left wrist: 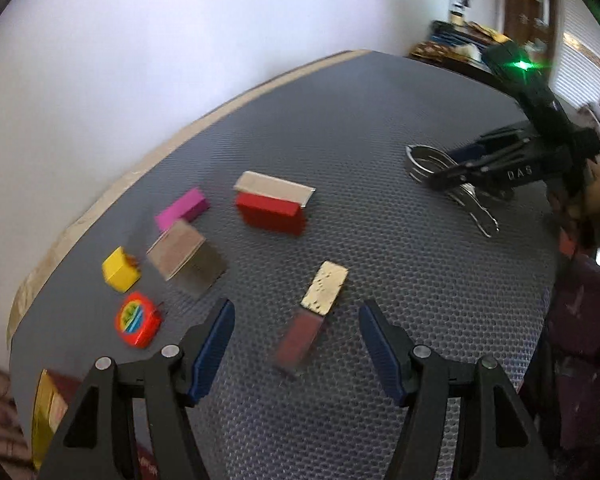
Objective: Organize rigid objects
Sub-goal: 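Grasp the gold-capped red block with the left tool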
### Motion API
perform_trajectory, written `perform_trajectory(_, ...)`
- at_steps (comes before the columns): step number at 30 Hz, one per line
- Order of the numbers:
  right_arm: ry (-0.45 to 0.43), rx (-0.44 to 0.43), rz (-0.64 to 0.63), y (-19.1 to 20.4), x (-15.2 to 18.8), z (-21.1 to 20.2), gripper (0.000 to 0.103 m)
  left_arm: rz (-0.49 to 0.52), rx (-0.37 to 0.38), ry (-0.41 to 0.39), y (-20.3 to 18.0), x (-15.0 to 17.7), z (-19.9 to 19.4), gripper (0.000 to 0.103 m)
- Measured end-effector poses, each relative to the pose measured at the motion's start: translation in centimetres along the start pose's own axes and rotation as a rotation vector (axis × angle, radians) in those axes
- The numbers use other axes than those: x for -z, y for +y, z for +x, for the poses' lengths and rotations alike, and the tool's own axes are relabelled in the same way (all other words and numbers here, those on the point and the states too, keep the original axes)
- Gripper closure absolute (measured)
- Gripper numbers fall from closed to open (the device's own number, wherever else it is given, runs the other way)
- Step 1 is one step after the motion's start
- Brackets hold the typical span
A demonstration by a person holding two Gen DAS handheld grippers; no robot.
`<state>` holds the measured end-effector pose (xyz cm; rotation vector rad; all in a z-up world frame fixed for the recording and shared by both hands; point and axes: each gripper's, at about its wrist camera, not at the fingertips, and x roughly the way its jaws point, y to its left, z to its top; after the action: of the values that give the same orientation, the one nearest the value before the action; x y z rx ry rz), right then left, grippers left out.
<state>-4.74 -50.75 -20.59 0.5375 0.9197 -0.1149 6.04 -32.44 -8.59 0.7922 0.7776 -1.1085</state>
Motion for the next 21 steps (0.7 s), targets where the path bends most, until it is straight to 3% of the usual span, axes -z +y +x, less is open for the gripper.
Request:
perform_trajectory(10,0.0,-0.056,0.043,-0.4,-0.2,0.4,0.048,0.09,0.133,0.161,0.2,-1.1,5.3,0.037)
perform_trajectory(11,0.001,-0.06,0.044,-0.5,-0.3,0.3,0.047,0.074,0.171,0.183,0.4,-1.0,6.1,0.039)
perform_trajectory(12,0.002,-0.062,0.043,-0.5,-0.3,0.3,0.047,0.057,0.21,0.197,0.7,-0.9,6.7,0.05)
perform_trajectory(13,0.003,-0.061,0.042,-0.4,-0.3,0.3,0.046,0.027,0.239,0.181,1.1,-0.9,6.9,0.054)
perform_trajectory(14,0.001,-0.06,0.04,-0.3,-0.2,0.3,0.045,-0.019,0.242,0.171,1.7,-1.0,7.0,0.073)
perform_trajectory(15,0.002,-0.059,0.036,-0.2,-0.2,0.3,0.044,-0.075,0.23,0.171,2.3,-1.0,7.0,0.083)
perform_trajectory(19,-0.002,-0.015,-0.014,0.7,0.1,0.4,0.043,-0.277,0.2,0.142,3.7,0.0,6.9,0.083)
perform_trajectory(21,-0.003,0.007,-0.041,1.3,0.2,0.6,0.042,-0.32,0.161,0.12,3.0,0.6,6.3,0.083)
